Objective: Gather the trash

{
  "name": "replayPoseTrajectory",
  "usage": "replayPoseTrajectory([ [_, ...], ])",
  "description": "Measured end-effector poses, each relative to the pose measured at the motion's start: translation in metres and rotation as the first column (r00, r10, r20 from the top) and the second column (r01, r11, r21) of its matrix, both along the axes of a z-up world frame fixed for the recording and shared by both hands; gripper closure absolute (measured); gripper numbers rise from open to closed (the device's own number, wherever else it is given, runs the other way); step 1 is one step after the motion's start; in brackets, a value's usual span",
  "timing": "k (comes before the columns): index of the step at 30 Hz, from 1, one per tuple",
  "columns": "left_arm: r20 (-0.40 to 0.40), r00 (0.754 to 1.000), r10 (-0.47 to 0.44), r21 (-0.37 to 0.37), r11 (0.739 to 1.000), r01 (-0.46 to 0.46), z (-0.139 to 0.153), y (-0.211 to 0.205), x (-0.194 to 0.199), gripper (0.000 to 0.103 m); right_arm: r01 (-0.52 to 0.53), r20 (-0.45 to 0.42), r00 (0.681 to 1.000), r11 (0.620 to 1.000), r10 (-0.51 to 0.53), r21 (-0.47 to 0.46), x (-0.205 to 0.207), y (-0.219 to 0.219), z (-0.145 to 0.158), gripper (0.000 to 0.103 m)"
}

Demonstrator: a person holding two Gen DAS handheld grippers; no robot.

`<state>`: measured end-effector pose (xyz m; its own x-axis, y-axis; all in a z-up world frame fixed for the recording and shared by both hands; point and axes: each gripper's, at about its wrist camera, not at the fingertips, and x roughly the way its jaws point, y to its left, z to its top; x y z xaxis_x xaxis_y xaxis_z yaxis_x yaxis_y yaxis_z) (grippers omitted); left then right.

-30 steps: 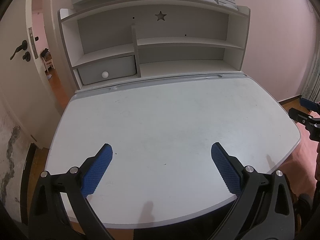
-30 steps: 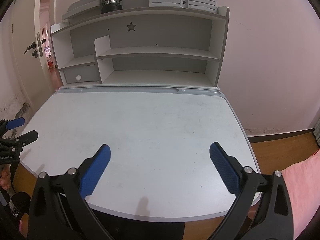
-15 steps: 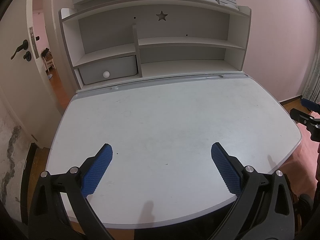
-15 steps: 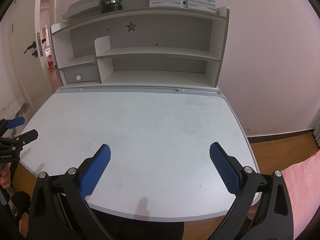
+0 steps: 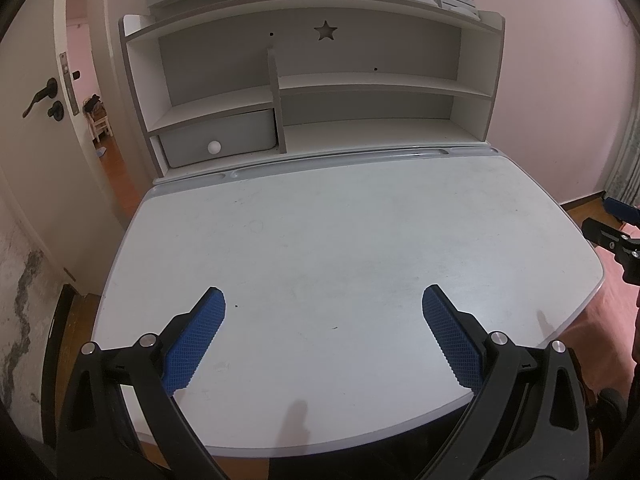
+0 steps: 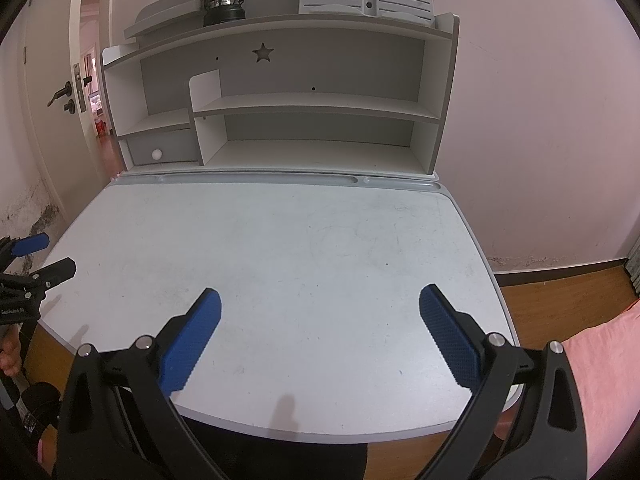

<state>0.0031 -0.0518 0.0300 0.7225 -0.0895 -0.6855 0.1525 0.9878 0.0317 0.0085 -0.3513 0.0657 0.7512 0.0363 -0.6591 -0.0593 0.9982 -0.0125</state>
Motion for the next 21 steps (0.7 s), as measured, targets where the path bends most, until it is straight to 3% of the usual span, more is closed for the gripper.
replayPoseTrajectory([
  [21,-0.009,1.000,0.008,0.001,1.000,-0.008,-0.0011,-0.0003,0.0002,0.007,-0.007,-0.001,1.000,1.000,0.007,0.002,-0.0009,-0.0020,0.0001,0.007],
])
